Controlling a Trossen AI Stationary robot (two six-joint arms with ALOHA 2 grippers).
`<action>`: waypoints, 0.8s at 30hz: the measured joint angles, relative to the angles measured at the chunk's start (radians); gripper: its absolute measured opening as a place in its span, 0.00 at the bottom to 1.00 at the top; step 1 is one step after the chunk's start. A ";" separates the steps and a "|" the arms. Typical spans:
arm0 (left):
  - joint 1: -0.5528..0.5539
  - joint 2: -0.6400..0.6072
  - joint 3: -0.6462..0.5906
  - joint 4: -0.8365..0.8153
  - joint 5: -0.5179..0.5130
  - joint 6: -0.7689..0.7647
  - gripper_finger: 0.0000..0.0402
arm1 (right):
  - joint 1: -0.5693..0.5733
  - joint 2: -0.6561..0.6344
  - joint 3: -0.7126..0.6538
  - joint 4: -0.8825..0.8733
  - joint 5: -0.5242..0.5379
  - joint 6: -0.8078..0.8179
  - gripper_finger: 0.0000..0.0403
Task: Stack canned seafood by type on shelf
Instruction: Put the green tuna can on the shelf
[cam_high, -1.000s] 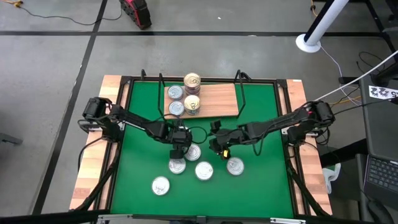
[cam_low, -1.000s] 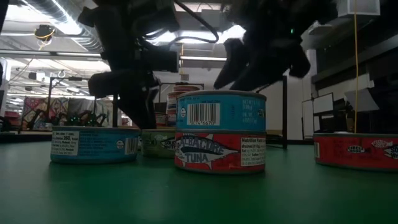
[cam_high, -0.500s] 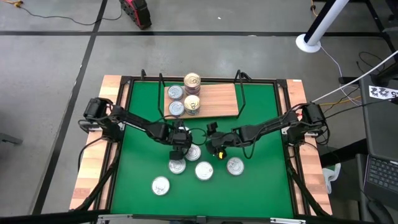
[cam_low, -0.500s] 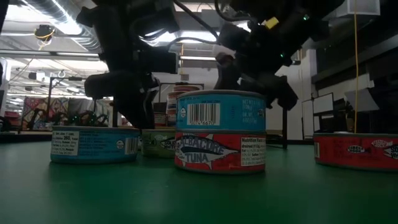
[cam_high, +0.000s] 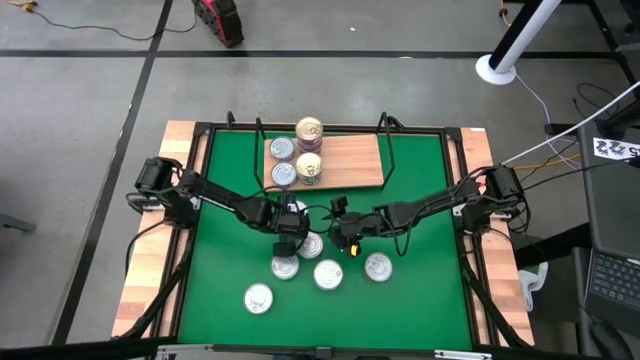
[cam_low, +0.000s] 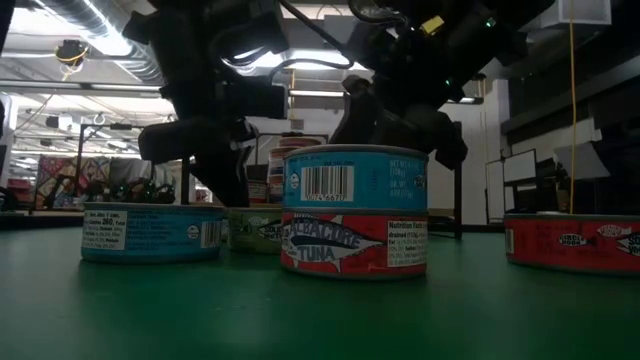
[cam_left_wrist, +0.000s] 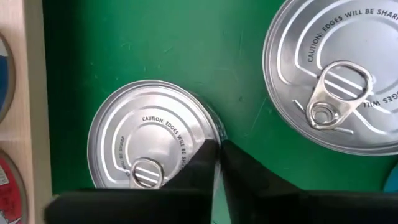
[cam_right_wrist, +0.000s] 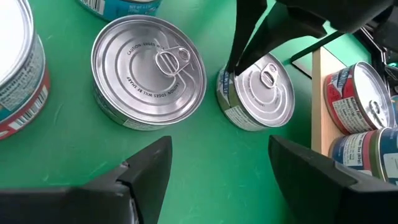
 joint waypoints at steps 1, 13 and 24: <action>0.000 0.000 0.002 -0.001 0.000 0.000 0.02 | 0.000 0.000 0.000 0.000 0.000 0.000 0.66; 0.002 0.004 0.064 -0.003 0.012 -0.008 0.00 | 0.000 -0.001 0.000 0.001 0.028 -0.114 0.66; 0.041 0.004 0.138 0.008 0.045 -0.085 0.00 | 0.000 -0.001 0.000 0.001 0.085 -0.183 0.66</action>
